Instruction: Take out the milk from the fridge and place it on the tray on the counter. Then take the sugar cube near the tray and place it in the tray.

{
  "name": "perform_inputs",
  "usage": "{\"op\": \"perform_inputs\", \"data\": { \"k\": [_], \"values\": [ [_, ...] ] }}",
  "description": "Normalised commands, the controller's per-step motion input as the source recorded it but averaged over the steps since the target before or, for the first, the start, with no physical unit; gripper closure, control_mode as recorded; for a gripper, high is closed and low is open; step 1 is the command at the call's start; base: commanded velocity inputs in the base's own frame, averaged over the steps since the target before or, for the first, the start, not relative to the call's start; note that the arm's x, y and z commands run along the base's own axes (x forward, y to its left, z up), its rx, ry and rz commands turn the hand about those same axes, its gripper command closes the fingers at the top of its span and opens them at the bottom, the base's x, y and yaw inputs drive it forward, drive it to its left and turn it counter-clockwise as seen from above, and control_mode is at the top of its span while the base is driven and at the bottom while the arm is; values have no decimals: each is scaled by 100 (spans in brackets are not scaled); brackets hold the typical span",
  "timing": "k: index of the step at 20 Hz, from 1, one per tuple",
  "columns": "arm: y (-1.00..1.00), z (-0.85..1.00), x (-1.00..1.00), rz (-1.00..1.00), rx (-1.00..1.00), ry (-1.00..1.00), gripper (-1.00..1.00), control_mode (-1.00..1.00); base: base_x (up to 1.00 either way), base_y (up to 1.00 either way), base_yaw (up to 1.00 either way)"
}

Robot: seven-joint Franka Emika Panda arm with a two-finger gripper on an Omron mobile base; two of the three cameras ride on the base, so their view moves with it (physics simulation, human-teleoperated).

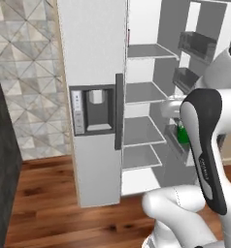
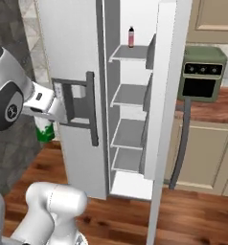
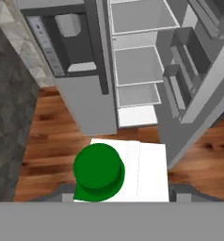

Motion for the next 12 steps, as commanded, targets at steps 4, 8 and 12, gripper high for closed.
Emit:
{"op": "perform_inputs", "data": {
  "k": [4, 8, 12],
  "values": [
    [0, 0, 0, 0, 0, 0, 100, 100, -62, 19, -62],
    [0, 0, 0, 0, 0, 0, 100, 100, 0, 0, -100],
    [0, 0, 0, 0, 0, 0, 100, 100, 0, 0, -100]
  ]
}}
